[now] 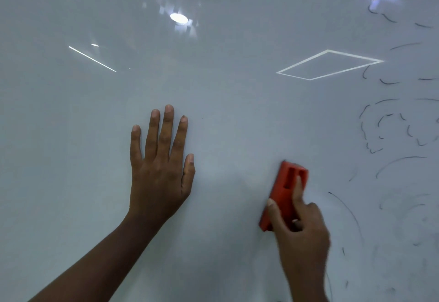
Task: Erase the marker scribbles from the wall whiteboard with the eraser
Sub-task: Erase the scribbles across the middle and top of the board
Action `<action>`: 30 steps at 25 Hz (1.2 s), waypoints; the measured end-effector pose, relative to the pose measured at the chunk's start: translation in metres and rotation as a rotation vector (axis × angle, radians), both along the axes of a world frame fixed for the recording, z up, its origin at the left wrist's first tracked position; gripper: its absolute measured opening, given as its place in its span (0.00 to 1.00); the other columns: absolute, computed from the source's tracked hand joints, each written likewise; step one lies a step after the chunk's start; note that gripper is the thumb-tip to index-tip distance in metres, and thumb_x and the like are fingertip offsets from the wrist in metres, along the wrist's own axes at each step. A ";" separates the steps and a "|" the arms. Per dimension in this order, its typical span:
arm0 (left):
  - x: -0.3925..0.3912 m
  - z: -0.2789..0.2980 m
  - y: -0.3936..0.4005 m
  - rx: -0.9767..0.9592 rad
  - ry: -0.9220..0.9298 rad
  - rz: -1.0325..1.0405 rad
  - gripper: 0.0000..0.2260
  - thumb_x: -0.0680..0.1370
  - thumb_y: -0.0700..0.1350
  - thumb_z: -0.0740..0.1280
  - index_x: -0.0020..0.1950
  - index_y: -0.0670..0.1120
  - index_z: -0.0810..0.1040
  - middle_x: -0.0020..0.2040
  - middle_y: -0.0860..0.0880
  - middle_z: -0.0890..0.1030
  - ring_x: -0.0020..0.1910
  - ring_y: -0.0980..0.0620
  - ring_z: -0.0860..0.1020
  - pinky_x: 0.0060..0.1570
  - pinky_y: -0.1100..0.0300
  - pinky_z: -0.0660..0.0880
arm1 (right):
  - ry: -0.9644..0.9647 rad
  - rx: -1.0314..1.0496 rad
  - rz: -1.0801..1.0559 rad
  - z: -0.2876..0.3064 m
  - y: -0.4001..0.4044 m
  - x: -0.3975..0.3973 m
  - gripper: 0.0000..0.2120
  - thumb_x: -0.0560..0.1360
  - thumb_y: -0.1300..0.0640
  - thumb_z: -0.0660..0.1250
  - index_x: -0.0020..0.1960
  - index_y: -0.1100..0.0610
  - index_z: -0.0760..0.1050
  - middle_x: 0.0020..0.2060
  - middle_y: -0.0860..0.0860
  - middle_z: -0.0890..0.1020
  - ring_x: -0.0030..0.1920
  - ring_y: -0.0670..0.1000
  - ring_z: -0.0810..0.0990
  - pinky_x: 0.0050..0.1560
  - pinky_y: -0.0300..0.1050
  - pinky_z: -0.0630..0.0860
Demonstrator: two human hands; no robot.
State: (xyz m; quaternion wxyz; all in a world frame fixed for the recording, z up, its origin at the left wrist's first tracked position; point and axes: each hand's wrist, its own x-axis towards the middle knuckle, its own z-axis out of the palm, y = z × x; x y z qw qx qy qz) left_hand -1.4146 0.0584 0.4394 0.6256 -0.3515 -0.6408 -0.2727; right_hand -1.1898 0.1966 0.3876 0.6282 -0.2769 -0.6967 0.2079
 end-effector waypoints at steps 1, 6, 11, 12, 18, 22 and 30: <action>0.000 0.000 0.001 0.002 -0.002 0.000 0.30 0.87 0.51 0.54 0.87 0.42 0.52 0.88 0.40 0.50 0.87 0.39 0.50 0.83 0.34 0.49 | -0.082 0.068 0.002 -0.005 -0.011 -0.008 0.37 0.71 0.43 0.75 0.76 0.32 0.66 0.38 0.46 0.71 0.35 0.45 0.76 0.35 0.39 0.75; 0.003 -0.008 0.002 0.011 -0.029 -0.012 0.30 0.87 0.51 0.55 0.88 0.42 0.52 0.88 0.40 0.50 0.87 0.39 0.50 0.83 0.35 0.48 | -0.353 0.188 0.084 -0.053 -0.052 -0.031 0.44 0.67 0.44 0.82 0.78 0.35 0.65 0.40 0.45 0.68 0.28 0.46 0.72 0.27 0.37 0.78; 0.003 -0.033 0.000 -0.027 -0.022 -0.049 0.30 0.87 0.51 0.56 0.87 0.42 0.55 0.87 0.39 0.52 0.86 0.38 0.52 0.83 0.34 0.50 | -0.356 0.183 0.040 -0.056 -0.037 -0.015 0.37 0.68 0.34 0.71 0.75 0.28 0.64 0.38 0.44 0.68 0.27 0.43 0.71 0.26 0.34 0.73; 0.002 -0.041 -0.001 -0.035 -0.017 -0.056 0.30 0.87 0.51 0.57 0.87 0.41 0.56 0.87 0.39 0.53 0.86 0.38 0.53 0.83 0.35 0.50 | -0.313 0.144 0.002 -0.051 -0.025 -0.008 0.35 0.68 0.33 0.69 0.74 0.26 0.64 0.38 0.44 0.68 0.28 0.43 0.71 0.27 0.34 0.71; 0.005 -0.066 0.001 -0.019 -0.022 -0.043 0.30 0.87 0.50 0.57 0.87 0.42 0.56 0.87 0.39 0.54 0.86 0.38 0.53 0.83 0.35 0.49 | 0.099 -0.178 -0.040 -0.055 0.053 0.051 0.26 0.70 0.33 0.71 0.65 0.20 0.67 0.42 0.41 0.78 0.40 0.44 0.79 0.38 0.37 0.76; 0.016 -0.081 0.014 0.036 -0.095 -0.071 0.29 0.87 0.49 0.57 0.87 0.42 0.55 0.87 0.39 0.53 0.86 0.38 0.51 0.83 0.34 0.46 | 0.110 -0.240 -0.030 -0.081 0.058 0.053 0.31 0.72 0.36 0.70 0.74 0.35 0.68 0.44 0.46 0.79 0.43 0.48 0.80 0.43 0.37 0.76; 0.030 -0.110 0.027 0.000 -0.130 -0.078 0.30 0.87 0.50 0.57 0.87 0.43 0.54 0.86 0.36 0.53 0.86 0.36 0.50 0.82 0.32 0.46 | -0.223 -0.030 0.059 -0.134 -0.012 0.003 0.36 0.75 0.42 0.72 0.80 0.38 0.62 0.42 0.43 0.68 0.32 0.41 0.75 0.35 0.24 0.70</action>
